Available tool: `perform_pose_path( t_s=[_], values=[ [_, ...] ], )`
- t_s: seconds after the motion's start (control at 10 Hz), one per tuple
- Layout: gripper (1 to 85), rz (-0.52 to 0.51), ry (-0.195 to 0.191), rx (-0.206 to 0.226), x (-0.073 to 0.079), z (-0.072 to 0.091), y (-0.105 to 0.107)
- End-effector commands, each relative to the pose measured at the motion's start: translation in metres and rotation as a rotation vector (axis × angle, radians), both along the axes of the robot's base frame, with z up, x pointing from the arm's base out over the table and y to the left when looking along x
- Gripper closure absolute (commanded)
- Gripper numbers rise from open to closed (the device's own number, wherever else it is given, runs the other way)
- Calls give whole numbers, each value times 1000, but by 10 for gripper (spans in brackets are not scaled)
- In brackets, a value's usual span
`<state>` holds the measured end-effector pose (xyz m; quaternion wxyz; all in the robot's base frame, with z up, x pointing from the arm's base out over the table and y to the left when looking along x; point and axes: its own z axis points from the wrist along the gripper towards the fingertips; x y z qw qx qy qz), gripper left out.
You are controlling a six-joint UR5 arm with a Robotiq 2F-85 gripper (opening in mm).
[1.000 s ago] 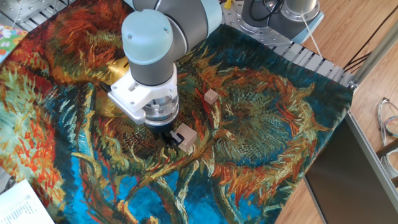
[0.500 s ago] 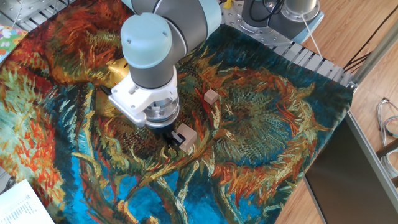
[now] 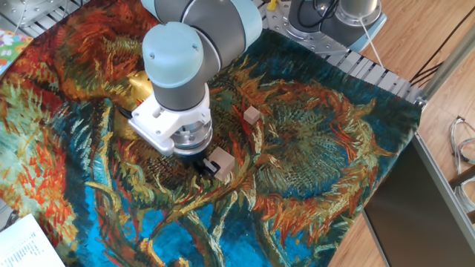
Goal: Drop coins into a piggy bank
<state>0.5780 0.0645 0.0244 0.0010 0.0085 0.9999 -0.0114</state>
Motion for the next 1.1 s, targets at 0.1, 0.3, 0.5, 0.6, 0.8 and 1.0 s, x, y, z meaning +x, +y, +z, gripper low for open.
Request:
perform_pose_path(
  t_s=[0.1,0.3,0.5,0.6,0.8,1.0],
  values=[
    [463,22,20,4,-4,1,-1],
    [463,31,8,11,-1,1,1],
    [463,15,-13,24,4,1,4],
    [463,0,-15,25,5,1,5],
    [463,-2,-15,16,5,1,2],
    [463,-5,-4,11,2,1,1]
  ],
)
